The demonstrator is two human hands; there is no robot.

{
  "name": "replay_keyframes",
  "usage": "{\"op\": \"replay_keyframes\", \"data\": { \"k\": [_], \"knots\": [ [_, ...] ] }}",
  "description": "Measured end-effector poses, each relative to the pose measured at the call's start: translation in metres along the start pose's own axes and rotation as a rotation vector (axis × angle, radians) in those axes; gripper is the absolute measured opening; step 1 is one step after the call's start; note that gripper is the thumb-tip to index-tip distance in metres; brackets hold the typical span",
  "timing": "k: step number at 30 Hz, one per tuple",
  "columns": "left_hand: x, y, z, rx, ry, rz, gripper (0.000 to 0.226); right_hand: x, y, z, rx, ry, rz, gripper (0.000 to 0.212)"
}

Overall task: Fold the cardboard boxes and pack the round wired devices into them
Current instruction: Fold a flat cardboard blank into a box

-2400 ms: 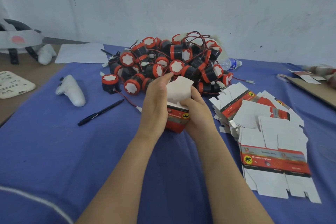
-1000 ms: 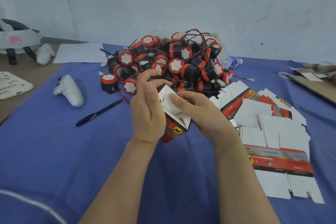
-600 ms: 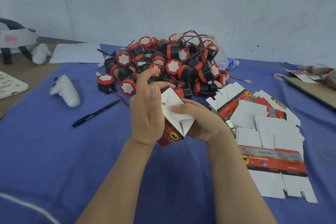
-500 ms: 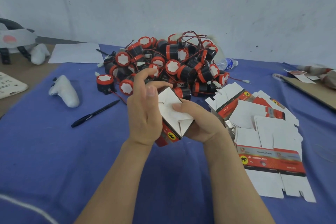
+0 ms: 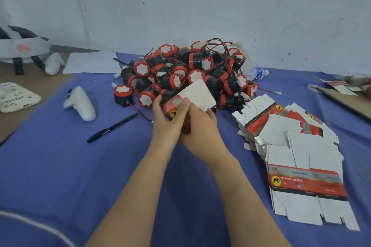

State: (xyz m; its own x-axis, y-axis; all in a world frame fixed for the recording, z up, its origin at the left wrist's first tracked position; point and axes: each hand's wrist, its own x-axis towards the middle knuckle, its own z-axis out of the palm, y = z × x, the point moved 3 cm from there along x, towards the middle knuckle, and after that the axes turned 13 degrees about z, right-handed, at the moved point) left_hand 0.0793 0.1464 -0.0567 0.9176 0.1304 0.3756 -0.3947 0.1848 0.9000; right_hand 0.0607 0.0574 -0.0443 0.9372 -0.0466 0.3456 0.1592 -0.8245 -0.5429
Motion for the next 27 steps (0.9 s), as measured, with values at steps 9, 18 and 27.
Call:
{"op": "replay_keyframes", "data": {
  "k": [9, 18, 27],
  "knots": [
    [0.002, 0.002, -0.013, -0.123, 0.161, 0.113, 0.045, -0.004, 0.002, -0.015, 0.396, 0.42, 0.028, 0.068],
    [0.004, -0.006, -0.015, -0.072, 0.126, -0.005, 0.013, -0.002, 0.008, -0.004, 0.734, 0.041, 0.193, 0.025],
    [0.001, -0.003, -0.017, -0.05, 0.21, 0.026, 0.026, -0.003, 0.007, 0.001, 0.849, -0.14, 0.273, 0.061]
  ]
}}
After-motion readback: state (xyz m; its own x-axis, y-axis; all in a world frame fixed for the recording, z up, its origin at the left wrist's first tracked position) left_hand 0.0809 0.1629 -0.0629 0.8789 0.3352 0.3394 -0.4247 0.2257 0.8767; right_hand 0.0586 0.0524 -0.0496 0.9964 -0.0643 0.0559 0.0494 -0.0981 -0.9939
